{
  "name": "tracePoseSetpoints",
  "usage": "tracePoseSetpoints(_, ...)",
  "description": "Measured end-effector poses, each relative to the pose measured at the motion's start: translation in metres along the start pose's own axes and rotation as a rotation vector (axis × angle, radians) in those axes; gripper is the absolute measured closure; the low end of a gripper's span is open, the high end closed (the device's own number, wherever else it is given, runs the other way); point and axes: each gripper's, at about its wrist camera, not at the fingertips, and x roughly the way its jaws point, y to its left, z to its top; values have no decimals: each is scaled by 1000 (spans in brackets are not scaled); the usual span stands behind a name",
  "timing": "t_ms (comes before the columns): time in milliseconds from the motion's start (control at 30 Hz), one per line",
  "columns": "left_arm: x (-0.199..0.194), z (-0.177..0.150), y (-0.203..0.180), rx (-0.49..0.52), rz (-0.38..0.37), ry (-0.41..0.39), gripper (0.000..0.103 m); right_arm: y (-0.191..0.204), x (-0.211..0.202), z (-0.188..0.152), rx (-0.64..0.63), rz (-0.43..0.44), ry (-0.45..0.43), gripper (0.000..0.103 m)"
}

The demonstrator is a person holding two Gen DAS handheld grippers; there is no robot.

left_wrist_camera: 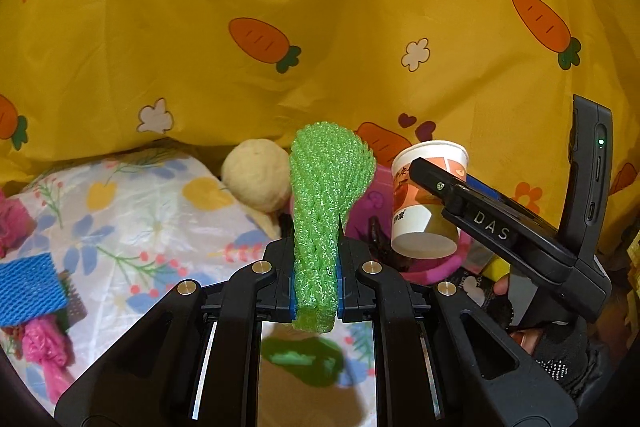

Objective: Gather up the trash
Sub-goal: 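Carry the green sleeve and paper cup over the pink bucket, then open both grippers to drop the sleeve and cup into the bucket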

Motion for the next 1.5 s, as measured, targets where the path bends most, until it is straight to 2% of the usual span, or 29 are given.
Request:
tracePoseSetpoints(200,49,9,-16,28,-48,33,91,-27,13,6,12,-64,-3,38)
tracePoseSetpoints(367,74,11,-19,20,-89,56,91,-38,24,4,12,-90,10,38)
tracePoseSetpoints(767,117,5,-28,23,-129,110,90,-52,39,0,18,-131,32,36)
tracePoseSetpoints(1000,127,0,-29,29,-141,124,88,-53,46,-1,4,-146,40,34)
tracePoseSetpoints(1133,129,-2,-30,38,-145,125,81,-54,49,-2,12,-142,48,33)
tracePoseSetpoints(1200,129,-2,-29,38,-146,124,74,-56,49,-2,21,-139,49,30)
tracePoseSetpoints(1267,128,-3,-27,36,-143,119,60,-58,50,-1,30,-137,50,29)
tracePoseSetpoints(1300,127,-4,-25,34,-149,118,57,-58,49,-1,31,-138,48,27)
tracePoseSetpoints(1367,126,-4,-23,27,-147,114,41,-59,48,-1,35,-139,42,23)
tracePoseSetpoints(1500,118,-6,-19,26,-128,92,24,-60,43,-1,43,-136,31,21)
